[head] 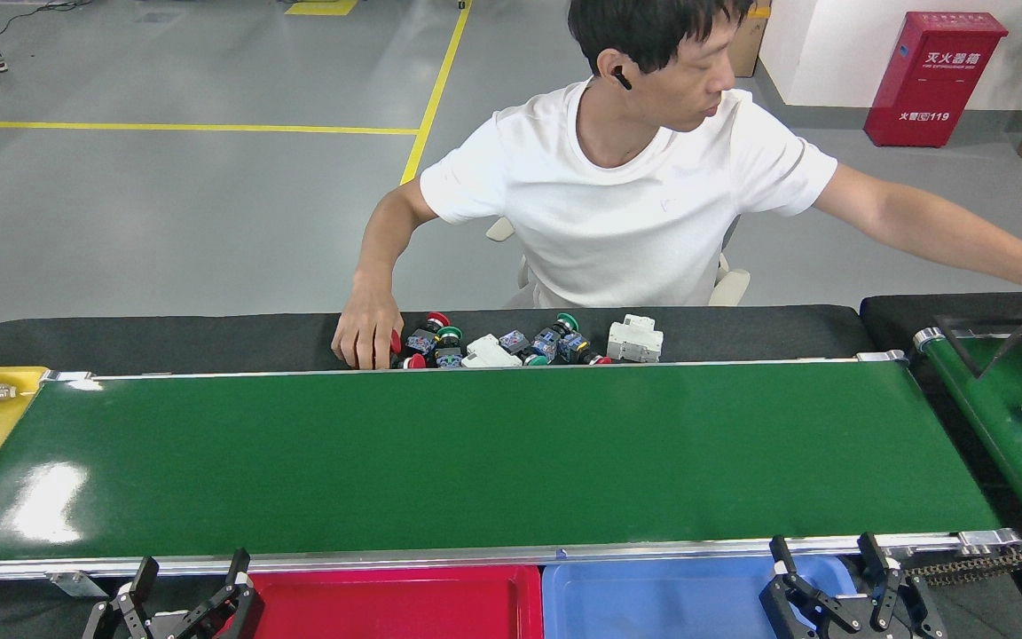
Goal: Pick switch part from conveyor to tray
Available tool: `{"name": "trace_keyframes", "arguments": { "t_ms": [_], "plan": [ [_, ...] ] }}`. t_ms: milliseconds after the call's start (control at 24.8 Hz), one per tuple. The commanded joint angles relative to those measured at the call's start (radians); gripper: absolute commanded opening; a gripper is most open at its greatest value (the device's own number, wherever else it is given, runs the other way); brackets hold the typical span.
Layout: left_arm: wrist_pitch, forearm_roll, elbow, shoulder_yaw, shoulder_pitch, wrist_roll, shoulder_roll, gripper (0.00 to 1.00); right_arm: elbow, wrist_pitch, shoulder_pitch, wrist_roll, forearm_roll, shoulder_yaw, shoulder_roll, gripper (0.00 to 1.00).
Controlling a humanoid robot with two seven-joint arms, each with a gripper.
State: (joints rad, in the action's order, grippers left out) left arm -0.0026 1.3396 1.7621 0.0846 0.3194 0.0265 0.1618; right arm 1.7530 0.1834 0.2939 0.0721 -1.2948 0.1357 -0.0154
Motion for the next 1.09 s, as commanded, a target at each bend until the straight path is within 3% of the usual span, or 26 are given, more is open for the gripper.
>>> {"name": "trace_keyframes", "arguments": {
  "t_ms": [0,323,484,1048],
  "plan": [
    [-0.002,0.001,0.013,0.004,-0.005,0.013,0.013,1.0,0.013,0.001,-0.002,0.005,0.003,0.005,-0.005,0.99],
    [-0.039,0.0,0.013,0.044,-0.005,0.015,0.004,1.0,0.011,0.001,-0.002,0.002,0.011,0.007,-0.003,0.99],
    [-0.037,0.001,0.013,0.05,-0.006,0.015,0.004,1.0,0.01,0.01,-0.002,-0.002,0.06,0.007,-0.008,0.99],
    [-0.063,-0.007,0.013,0.046,-0.014,0.013,-0.001,1.0,0.01,0.01,-0.004,-0.003,0.058,0.005,-0.012,0.99]
  ]
}}
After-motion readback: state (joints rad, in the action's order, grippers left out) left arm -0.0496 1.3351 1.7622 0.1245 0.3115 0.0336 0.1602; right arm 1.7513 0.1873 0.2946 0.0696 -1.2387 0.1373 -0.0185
